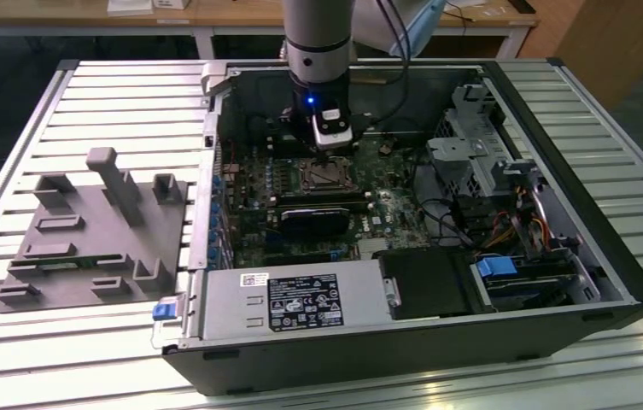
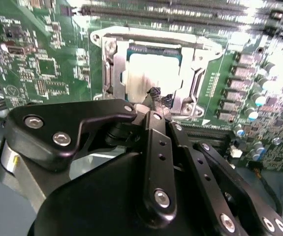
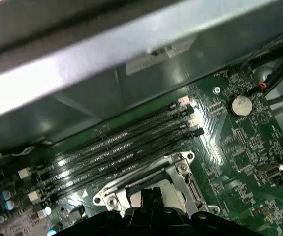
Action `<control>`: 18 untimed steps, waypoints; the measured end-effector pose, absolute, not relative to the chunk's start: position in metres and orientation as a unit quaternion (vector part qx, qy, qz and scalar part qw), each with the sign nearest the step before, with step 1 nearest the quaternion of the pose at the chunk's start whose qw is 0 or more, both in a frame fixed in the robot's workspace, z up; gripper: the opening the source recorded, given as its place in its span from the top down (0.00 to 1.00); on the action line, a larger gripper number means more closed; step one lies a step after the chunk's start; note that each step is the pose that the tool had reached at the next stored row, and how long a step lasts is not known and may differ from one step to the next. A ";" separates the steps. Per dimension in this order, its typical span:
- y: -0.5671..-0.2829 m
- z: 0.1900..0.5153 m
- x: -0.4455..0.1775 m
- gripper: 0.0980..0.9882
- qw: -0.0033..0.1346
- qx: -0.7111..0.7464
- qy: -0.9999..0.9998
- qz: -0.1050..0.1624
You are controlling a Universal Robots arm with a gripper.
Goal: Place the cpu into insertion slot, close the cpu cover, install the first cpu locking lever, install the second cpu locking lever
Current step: 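Install the first cpu locking lever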
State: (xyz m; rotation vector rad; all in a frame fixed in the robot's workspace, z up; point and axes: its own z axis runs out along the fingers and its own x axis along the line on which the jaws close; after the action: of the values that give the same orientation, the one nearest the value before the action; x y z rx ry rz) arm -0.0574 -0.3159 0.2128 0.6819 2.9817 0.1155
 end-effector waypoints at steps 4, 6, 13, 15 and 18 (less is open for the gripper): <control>-0.320 0.213 -0.057 0.99 0.042 0.220 0.974 0.031; -0.322 0.213 -0.057 0.99 0.042 0.220 0.974 0.030; -0.326 0.213 -0.054 0.99 0.040 0.188 0.981 0.031; -0.326 0.213 -0.054 0.99 0.039 0.178 0.983 0.031; -0.326 0.212 -0.054 0.99 0.039 0.160 0.986 0.032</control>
State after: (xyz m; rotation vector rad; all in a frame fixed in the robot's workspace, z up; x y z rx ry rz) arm -0.0538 -0.3260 0.2125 0.4909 3.0233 0.0969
